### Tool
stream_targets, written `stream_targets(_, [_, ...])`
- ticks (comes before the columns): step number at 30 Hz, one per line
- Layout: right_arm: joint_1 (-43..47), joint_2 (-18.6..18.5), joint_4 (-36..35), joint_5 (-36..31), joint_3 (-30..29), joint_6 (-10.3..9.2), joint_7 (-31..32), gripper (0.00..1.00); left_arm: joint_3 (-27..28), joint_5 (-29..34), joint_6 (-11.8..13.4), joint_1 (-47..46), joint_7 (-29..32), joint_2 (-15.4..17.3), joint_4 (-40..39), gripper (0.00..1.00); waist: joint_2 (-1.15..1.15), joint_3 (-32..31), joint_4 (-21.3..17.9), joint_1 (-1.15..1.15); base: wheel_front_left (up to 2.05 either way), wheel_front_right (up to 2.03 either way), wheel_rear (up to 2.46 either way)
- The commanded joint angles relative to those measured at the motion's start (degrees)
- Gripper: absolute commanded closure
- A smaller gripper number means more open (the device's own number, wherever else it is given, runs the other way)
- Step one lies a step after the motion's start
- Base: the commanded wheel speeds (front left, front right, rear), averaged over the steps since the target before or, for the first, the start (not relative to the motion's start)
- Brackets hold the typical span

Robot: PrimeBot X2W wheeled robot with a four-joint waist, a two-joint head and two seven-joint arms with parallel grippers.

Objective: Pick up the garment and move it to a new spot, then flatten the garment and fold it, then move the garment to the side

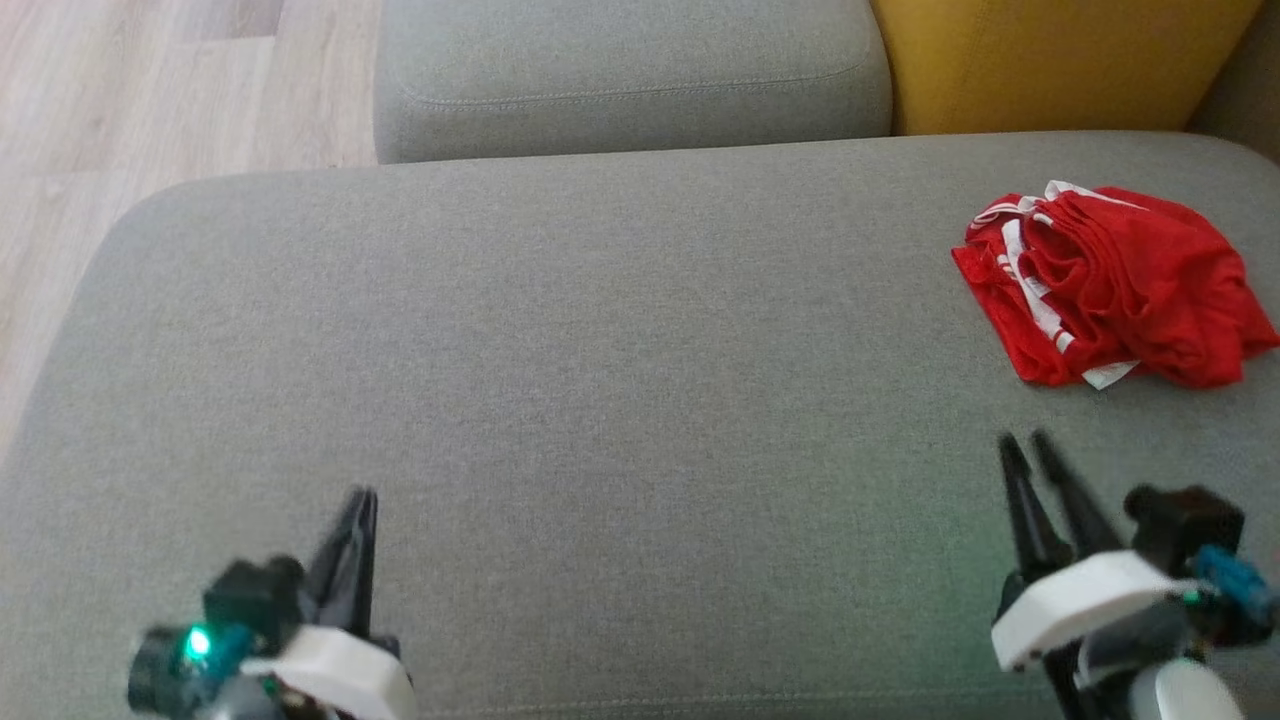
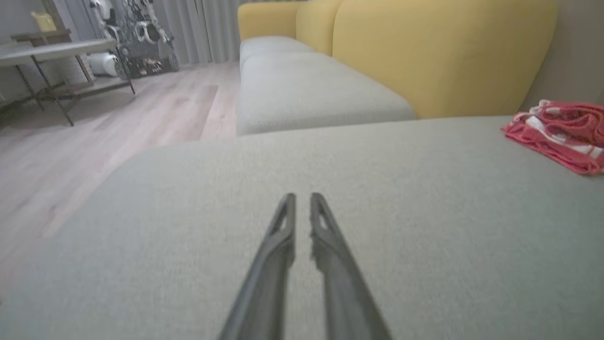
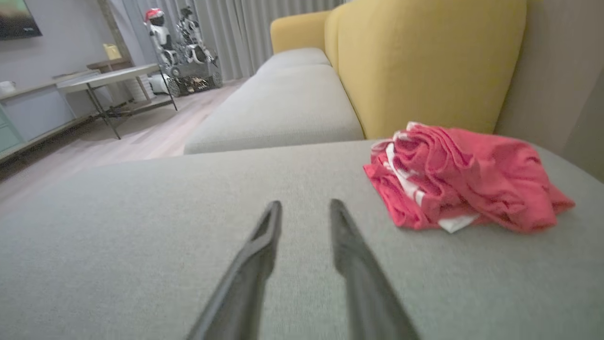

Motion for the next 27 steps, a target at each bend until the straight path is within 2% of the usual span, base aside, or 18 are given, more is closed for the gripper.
stream_targets(1, [-0.2, 0.0, -0.3, 0.4, 0.0, 0.00, 0.0, 1.00, 0.3, -0.4, -0.1, -0.1, 0.0, 0.0, -0.4, 1.00, 0.00, 0.0, 0.0, 0.00, 0.00, 0.00, 0.00])
stream_targets(27, [-2.2, 0.0, 2.4, 18.5, -1.3, -0.01, 0.3, 1.00, 7.1, -15.5, -5.5, -1.9, 3.3, -4.1, 2.8, 1.00, 0.00, 0.4, 0.1, 0.00, 0.00, 0.00, 0.00])
